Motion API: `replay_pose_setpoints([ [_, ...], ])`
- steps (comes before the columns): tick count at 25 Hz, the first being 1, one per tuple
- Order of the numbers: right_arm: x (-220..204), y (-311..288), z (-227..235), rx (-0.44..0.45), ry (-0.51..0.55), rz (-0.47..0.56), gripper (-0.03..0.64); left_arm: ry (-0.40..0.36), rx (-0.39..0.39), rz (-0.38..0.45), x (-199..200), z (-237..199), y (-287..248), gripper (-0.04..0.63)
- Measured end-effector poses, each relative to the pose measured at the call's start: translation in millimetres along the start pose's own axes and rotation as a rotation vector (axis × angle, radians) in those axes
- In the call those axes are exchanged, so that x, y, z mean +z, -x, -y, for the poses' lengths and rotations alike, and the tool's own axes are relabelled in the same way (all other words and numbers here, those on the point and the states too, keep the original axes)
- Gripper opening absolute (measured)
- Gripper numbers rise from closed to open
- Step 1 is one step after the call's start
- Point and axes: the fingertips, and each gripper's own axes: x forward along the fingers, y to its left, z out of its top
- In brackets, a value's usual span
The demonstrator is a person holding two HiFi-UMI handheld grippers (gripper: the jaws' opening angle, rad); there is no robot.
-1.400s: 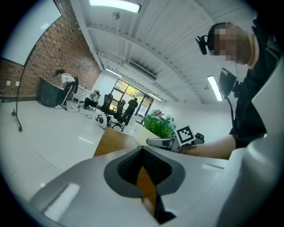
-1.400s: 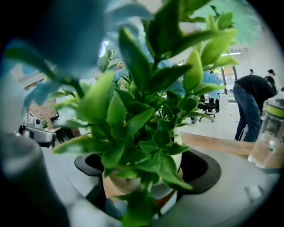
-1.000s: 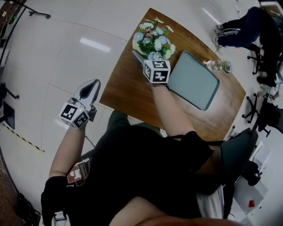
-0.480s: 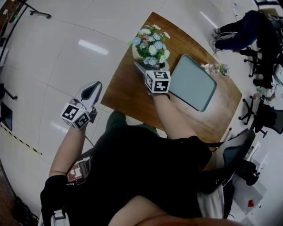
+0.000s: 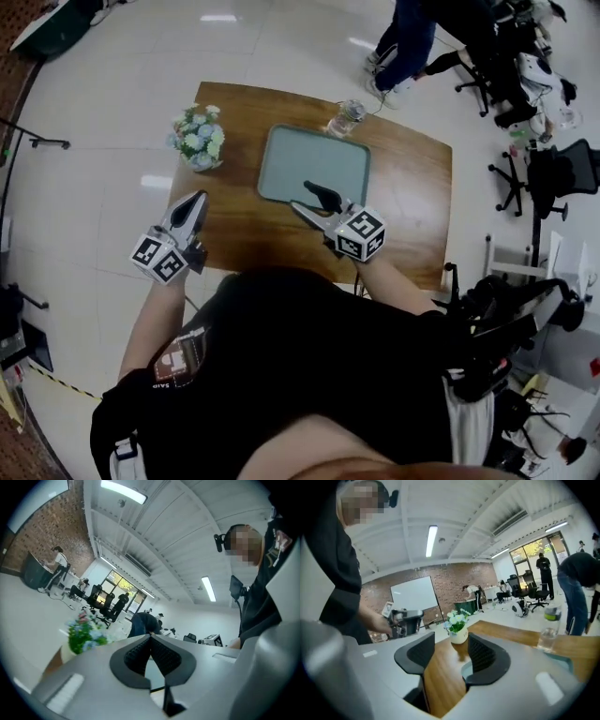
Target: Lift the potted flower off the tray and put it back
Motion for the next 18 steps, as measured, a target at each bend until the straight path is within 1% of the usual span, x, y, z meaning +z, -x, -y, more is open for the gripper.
replay_pose_setpoints([
  [1,12,25,8,-0.021,0.001,0.039,0.210,0.001,-0.042,-0.003,1,14,-22,0.002],
  [2,22,49,17,-0.053,0.003,0.072,0.158,-0.001,-0.091,-0.009,2,27,-44,0.000],
  [3,27,71,26,-0.084,0.001,0.096,0.092,-0.005,-0.139,-0.014,2,40,-62,0.000],
  [4,28,92,33,-0.105,-0.007,0.110,0.057,-0.006,-0.173,-0.022,1,54,-76,0.000],
  [5,27,111,38,-0.116,-0.024,0.117,0.035,-0.003,-0.195,-0.030,-2,69,-85,0.000],
  [9,15,176,57,-0.158,-0.087,0.150,0.034,-0.007,-0.269,-0.078,-16,115,-116,0.000],
  [11,12,195,64,-0.184,-0.100,0.163,0.034,-0.014,-0.322,-0.103,-23,131,-126,-0.002],
  [13,10,206,67,-0.204,-0.112,0.168,0.035,-0.008,-0.358,-0.129,-30,143,-127,-0.002],
  [15,10,212,70,-0.214,-0.115,0.174,0.035,-0.013,-0.365,-0.148,-37,150,-127,-0.002],
  [18,15,213,74,-0.216,-0.108,0.186,0.038,-0.033,-0.328,-0.163,-41,148,-126,0.000],
])
